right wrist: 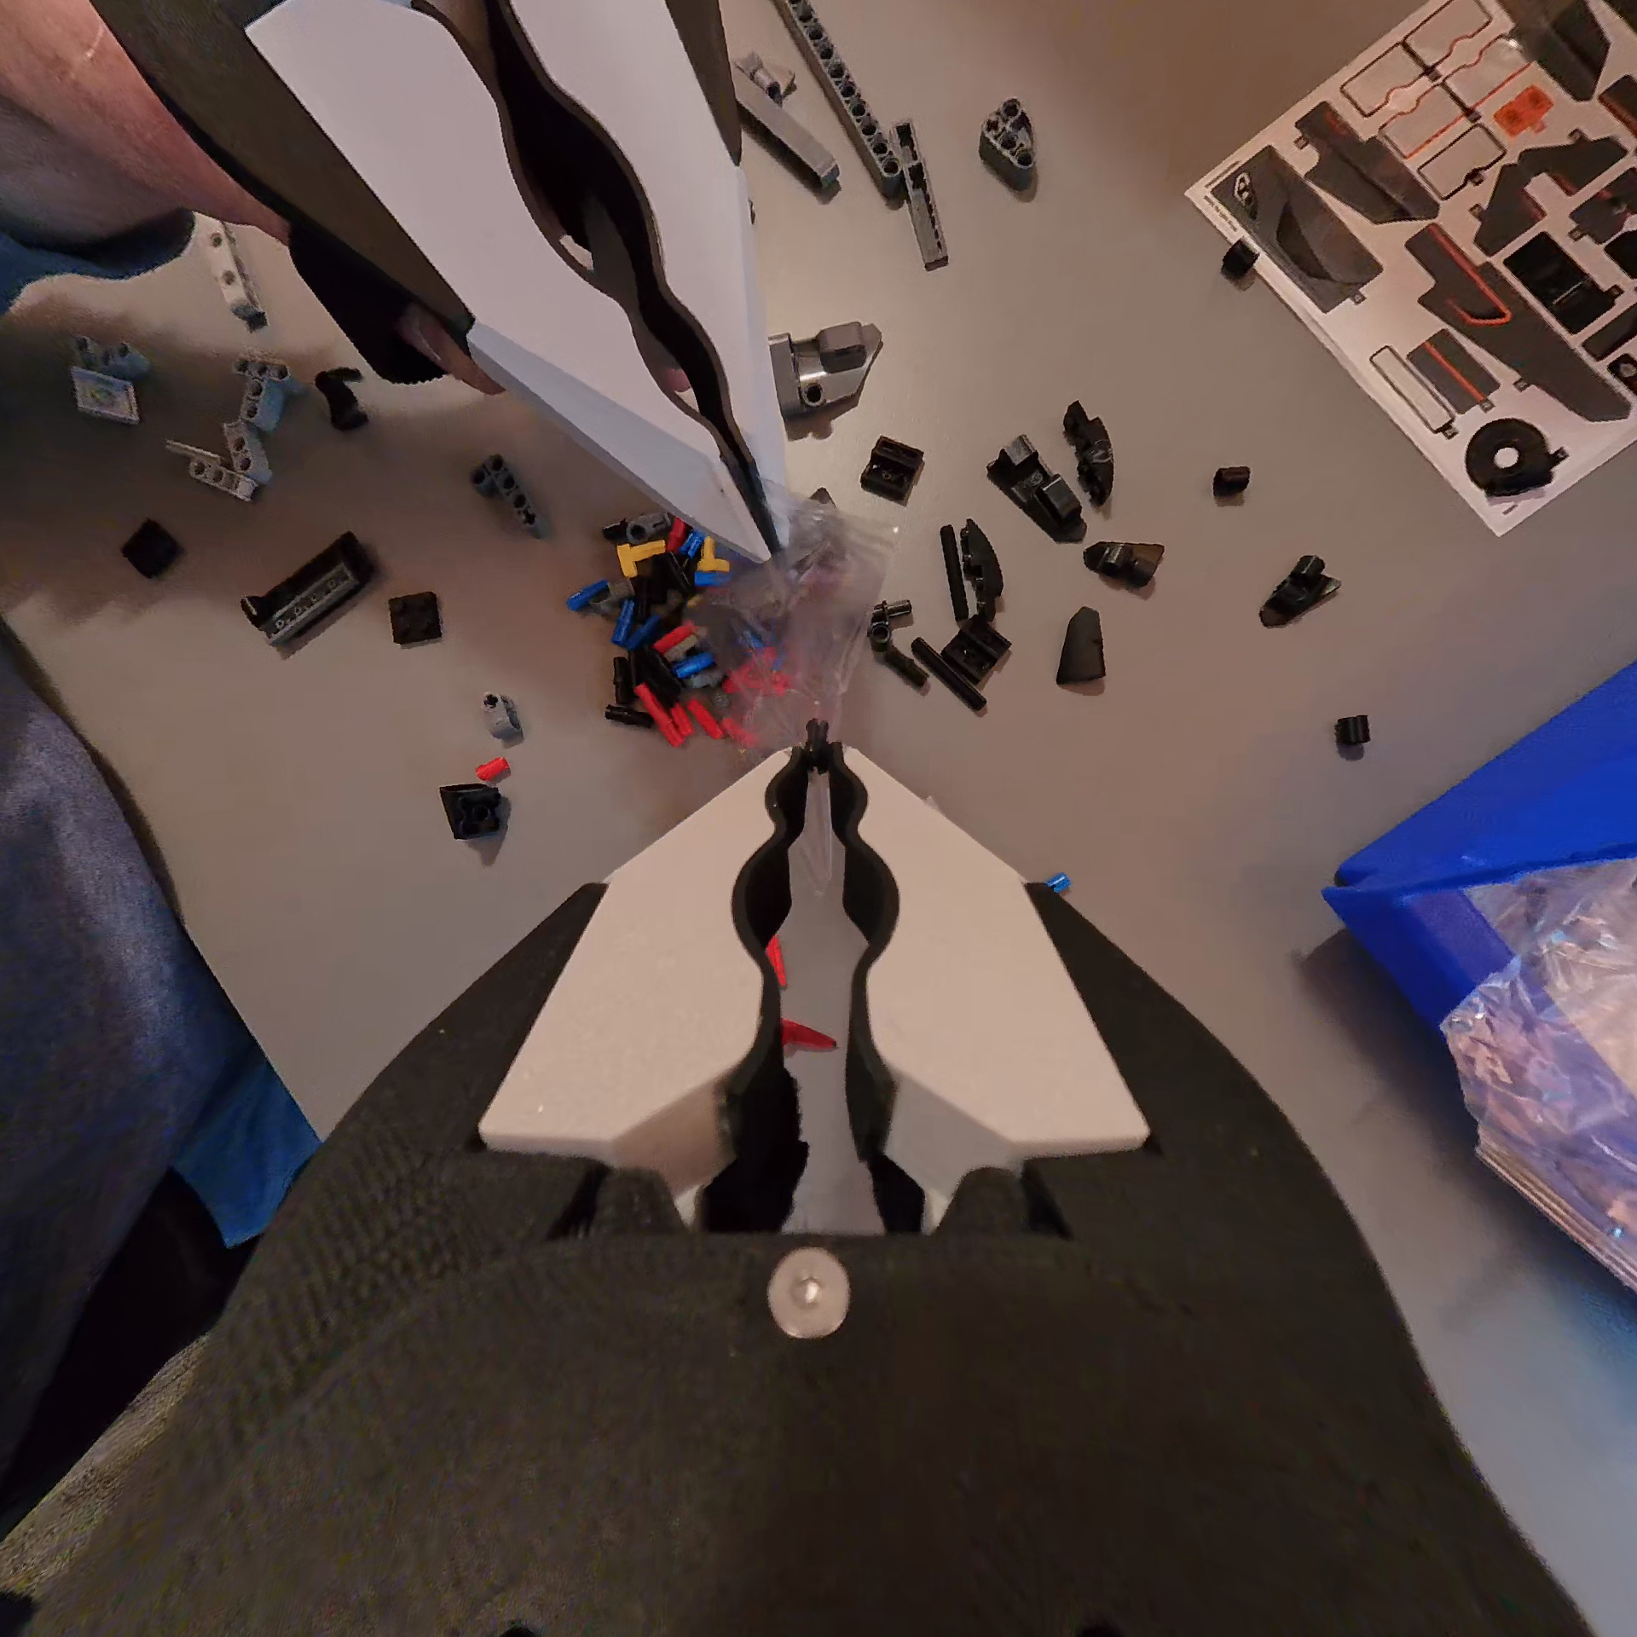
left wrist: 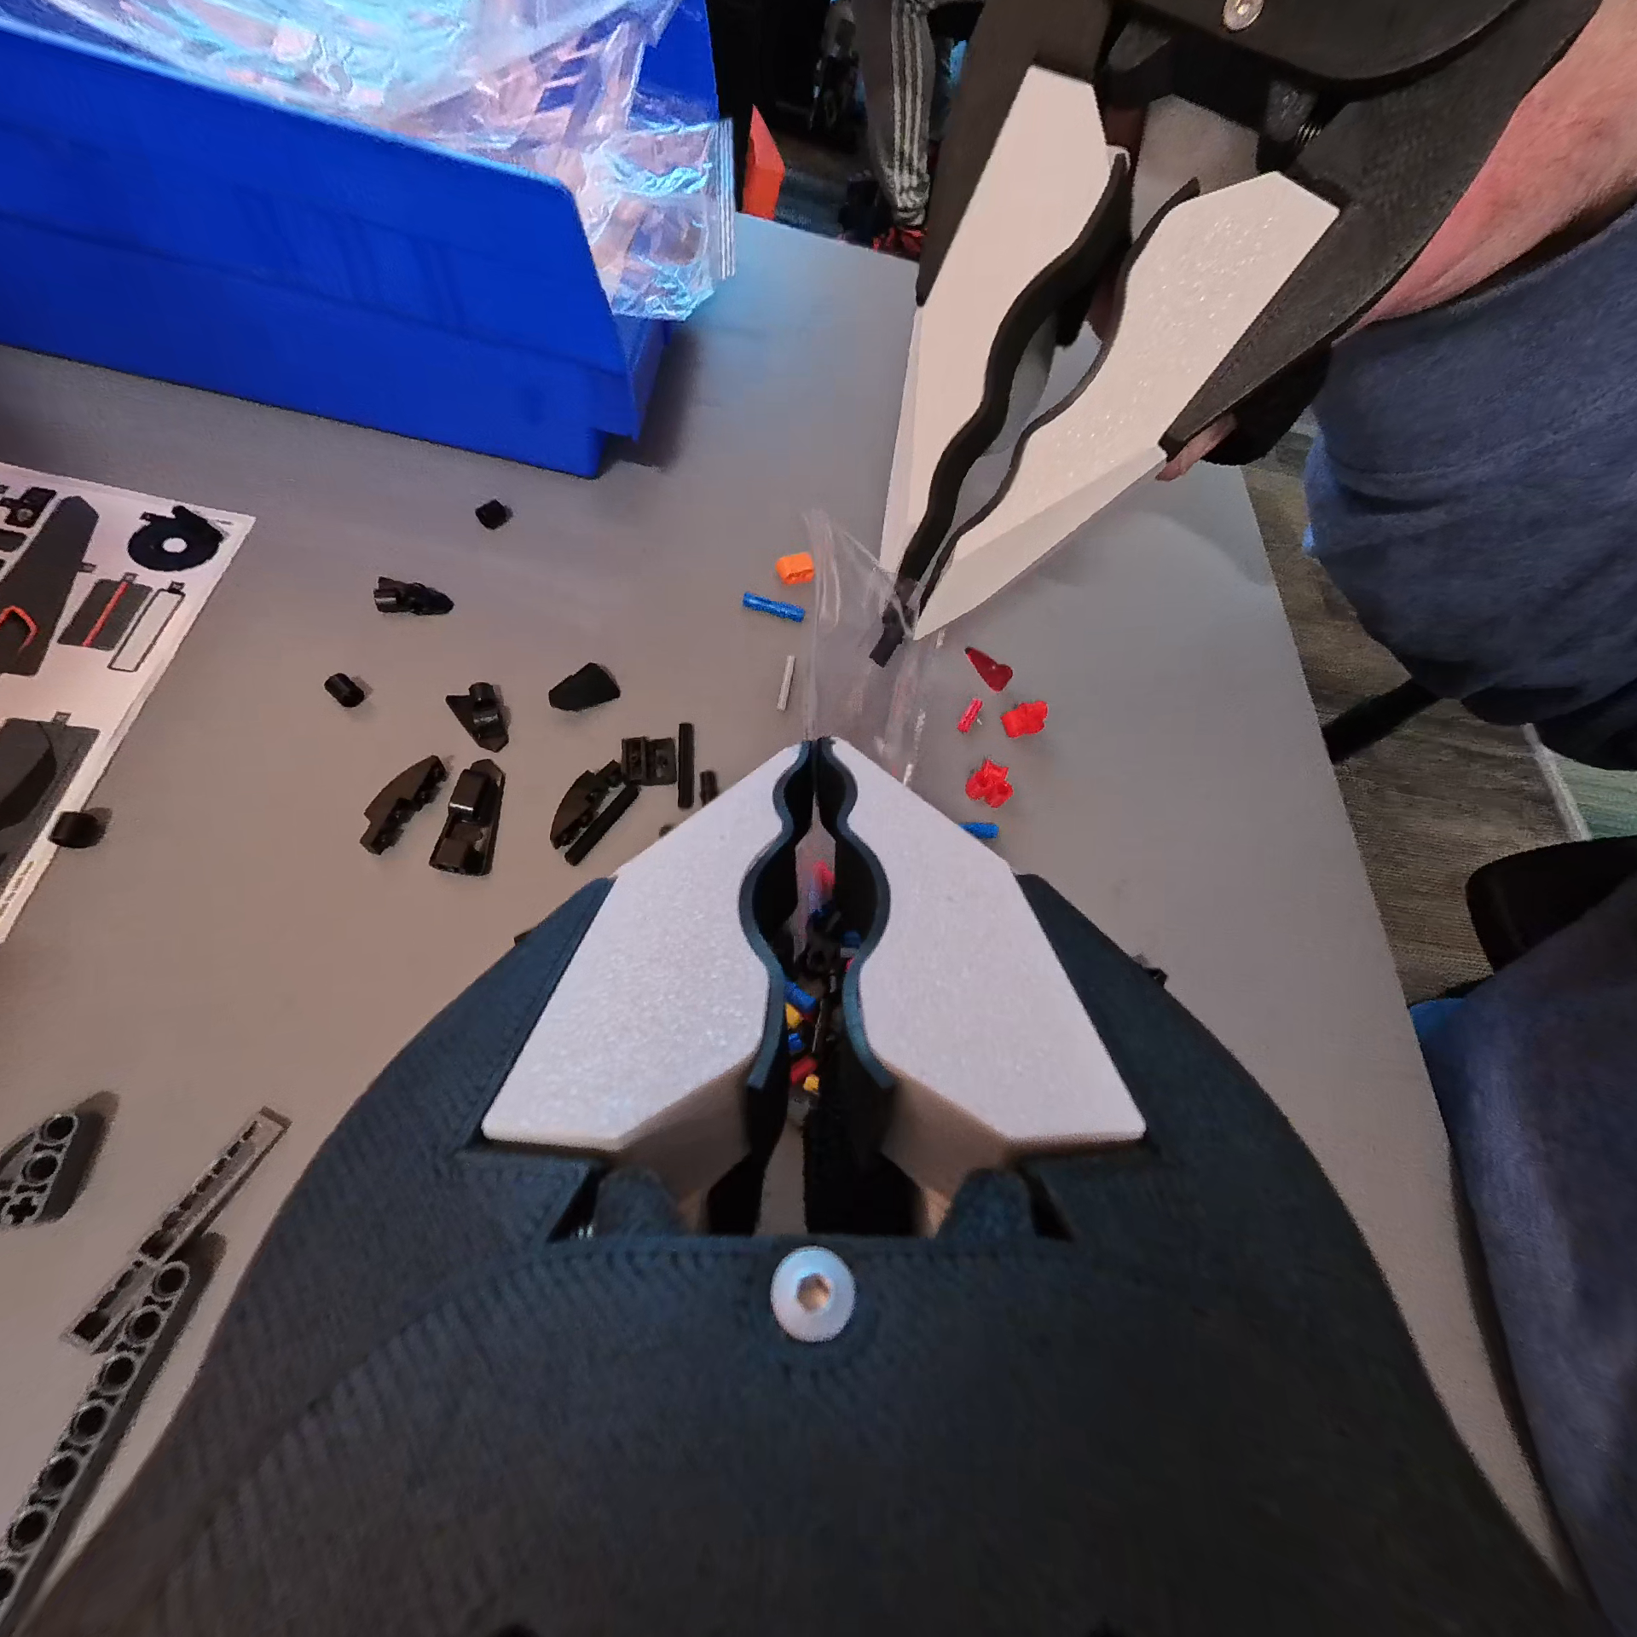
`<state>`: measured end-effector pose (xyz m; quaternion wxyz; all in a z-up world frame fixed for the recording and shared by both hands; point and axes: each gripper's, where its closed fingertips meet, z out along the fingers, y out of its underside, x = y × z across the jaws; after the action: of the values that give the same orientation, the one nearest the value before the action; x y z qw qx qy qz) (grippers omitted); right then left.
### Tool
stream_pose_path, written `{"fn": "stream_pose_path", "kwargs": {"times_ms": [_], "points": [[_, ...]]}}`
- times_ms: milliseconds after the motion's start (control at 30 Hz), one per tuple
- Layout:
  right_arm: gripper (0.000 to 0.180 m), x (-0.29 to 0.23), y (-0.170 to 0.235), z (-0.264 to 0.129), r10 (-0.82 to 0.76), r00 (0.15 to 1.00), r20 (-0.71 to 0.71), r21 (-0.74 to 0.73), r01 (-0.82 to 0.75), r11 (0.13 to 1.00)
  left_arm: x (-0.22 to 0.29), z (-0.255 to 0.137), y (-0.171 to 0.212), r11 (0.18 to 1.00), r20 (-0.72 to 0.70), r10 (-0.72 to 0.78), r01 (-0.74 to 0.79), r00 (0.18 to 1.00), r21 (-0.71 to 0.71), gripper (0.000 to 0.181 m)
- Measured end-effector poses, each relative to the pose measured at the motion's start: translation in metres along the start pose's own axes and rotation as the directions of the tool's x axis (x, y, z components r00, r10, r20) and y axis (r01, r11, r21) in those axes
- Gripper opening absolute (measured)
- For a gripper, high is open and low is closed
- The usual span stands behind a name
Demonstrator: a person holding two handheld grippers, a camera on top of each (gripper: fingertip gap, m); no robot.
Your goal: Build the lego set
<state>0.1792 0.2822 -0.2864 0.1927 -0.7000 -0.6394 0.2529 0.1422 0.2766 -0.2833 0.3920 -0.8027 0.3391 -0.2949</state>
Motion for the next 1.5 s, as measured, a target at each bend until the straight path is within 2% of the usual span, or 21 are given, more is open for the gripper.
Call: {"fn": "stream_pose_path", "kwargs": {"times_ms": [333,500,600,733,1067,1167,1333,1500], "points": [[0.002,0.003,-0.004,-0.005,-0.003,0.999,-0.034,0.028,0.004,1.0,0.003,-0.003,-0.009,1.0,0.012,0.023,-0.023,1.0,0.02,0.0],[0.023,0.003,-0.015,-0.009,-0.003,0.999,-0.045,0.114,0.008,0.993,0.008,-0.005,-0.013,0.999,0.013,0.049,-0.049,0.999,0.022,0.0],[0.021,-0.002,-0.018,-0.004,-0.042,0.998,-0.049,0.114,0.047,0.992,0.01,-0.006,-0.014,0.997,0.023,0.082,-0.082,0.996,0.011,0.0],[0.0,-0.007,-0.023,-0.001,-0.063,0.998,-0.024,0.139,0.066,0.988,0.013,-0.008,-0.017,0.993,0.037,0.121,-0.121,0.992,-0.001,0.0],[0.0,-0.008,-0.034,-0.013,-0.05,0.999,-0.007,0.207,0.051,0.977,0.011,-0.018,-0.03,0.992,0.054,0.104,-0.108,0.993,0.064,0.0],[0.0,-0.006,-0.032,-0.012,-0.053,0.998,-0.016,0.188,0.055,0.981,0.008,-0.017,-0.025,0.995,0.067,0.092,-0.094,0.993,0.033,0.011],[0.0,-0.01,-0.027,-0.008,-0.06,0.998,0.003,0.151,0.059,0.987,0.009,-0.016,-0.018,0.997,0.046,0.077,-0.078,0.996,0.018,0.009],[0.0,-0.015,-0.022,0.006,-0.087,0.996,0.012,0.088,0.085,0.992,0.012,-0.005,-0.005,0.997,0.021,0.069,-0.068,0.997,-0.039,0.019]]}}
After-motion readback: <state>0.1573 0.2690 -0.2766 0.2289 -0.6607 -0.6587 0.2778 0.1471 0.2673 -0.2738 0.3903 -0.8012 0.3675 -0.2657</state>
